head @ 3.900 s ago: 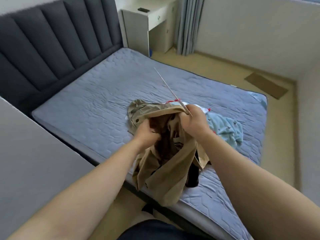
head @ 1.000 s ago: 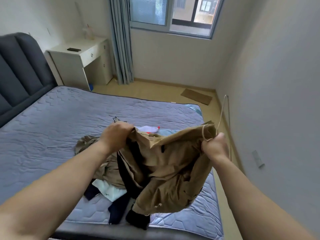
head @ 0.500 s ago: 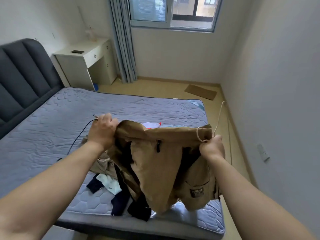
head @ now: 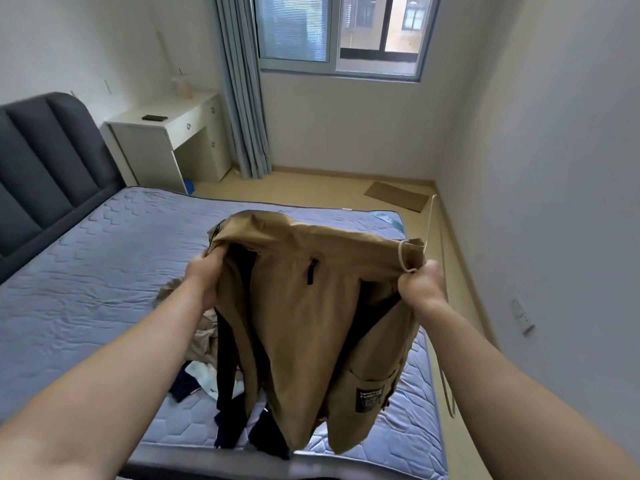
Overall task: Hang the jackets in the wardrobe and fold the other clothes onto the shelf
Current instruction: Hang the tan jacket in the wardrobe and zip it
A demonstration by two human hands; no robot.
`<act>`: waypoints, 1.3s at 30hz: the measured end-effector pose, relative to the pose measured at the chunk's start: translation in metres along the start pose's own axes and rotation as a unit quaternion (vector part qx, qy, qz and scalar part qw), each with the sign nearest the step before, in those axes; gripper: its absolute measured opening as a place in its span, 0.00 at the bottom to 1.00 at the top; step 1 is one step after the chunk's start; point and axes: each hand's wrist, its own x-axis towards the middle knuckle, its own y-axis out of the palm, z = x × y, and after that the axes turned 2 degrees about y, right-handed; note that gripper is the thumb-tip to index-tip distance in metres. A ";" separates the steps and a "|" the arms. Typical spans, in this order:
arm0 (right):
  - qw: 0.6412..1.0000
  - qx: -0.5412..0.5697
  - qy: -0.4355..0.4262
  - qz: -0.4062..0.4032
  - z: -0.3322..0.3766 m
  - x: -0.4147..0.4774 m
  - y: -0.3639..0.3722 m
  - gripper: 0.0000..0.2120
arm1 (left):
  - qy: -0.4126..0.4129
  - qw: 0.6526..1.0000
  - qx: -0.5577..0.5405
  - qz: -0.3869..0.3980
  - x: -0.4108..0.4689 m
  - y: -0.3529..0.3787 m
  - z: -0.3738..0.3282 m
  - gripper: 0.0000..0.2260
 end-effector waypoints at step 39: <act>0.947 -0.028 0.005 0.320 -0.013 -0.080 0.104 0.21 | 0.217 0.792 0.568 -0.050 0.035 0.002 0.020 0.06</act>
